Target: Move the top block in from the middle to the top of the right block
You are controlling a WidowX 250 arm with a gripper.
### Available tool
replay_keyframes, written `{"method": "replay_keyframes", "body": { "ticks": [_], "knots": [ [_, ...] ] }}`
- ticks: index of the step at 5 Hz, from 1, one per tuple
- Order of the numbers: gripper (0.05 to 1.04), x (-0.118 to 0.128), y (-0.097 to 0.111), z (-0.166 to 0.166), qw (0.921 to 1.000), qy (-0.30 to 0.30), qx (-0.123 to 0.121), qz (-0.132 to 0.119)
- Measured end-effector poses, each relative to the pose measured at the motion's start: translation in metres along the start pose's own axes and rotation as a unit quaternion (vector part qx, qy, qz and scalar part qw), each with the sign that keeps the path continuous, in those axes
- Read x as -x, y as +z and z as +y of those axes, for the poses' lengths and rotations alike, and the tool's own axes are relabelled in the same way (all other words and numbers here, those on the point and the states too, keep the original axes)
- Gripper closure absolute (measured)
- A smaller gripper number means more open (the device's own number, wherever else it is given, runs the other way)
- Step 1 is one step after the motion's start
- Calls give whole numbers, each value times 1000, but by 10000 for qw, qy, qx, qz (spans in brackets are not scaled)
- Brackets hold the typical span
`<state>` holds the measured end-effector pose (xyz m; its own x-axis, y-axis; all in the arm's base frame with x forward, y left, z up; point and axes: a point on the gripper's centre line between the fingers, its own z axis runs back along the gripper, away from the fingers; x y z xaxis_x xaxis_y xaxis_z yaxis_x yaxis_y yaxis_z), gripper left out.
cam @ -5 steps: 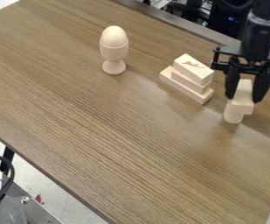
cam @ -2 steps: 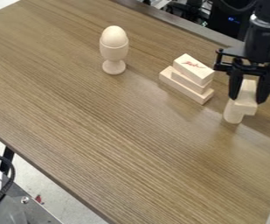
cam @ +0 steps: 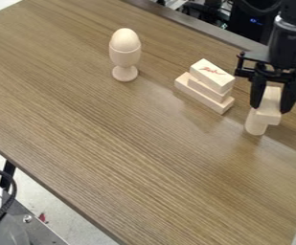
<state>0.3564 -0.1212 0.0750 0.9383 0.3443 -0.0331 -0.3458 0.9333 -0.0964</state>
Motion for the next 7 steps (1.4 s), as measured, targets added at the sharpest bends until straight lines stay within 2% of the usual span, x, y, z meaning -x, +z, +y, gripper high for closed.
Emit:
{"method": "replay_keyframes", "body": {
  "ticks": [3,4,5,6,7],
  "knots": [
    [590,4,-10,3,9998,-70,-57,162],
    [515,3,-10,3,9998,-93,-91,150],
    [213,5,-10,4,9997,-95,-109,203],
    [70,6,-11,4,9996,-103,-110,230],
    [78,7,-9,0,9996,-136,-2,263]
  ]
}}
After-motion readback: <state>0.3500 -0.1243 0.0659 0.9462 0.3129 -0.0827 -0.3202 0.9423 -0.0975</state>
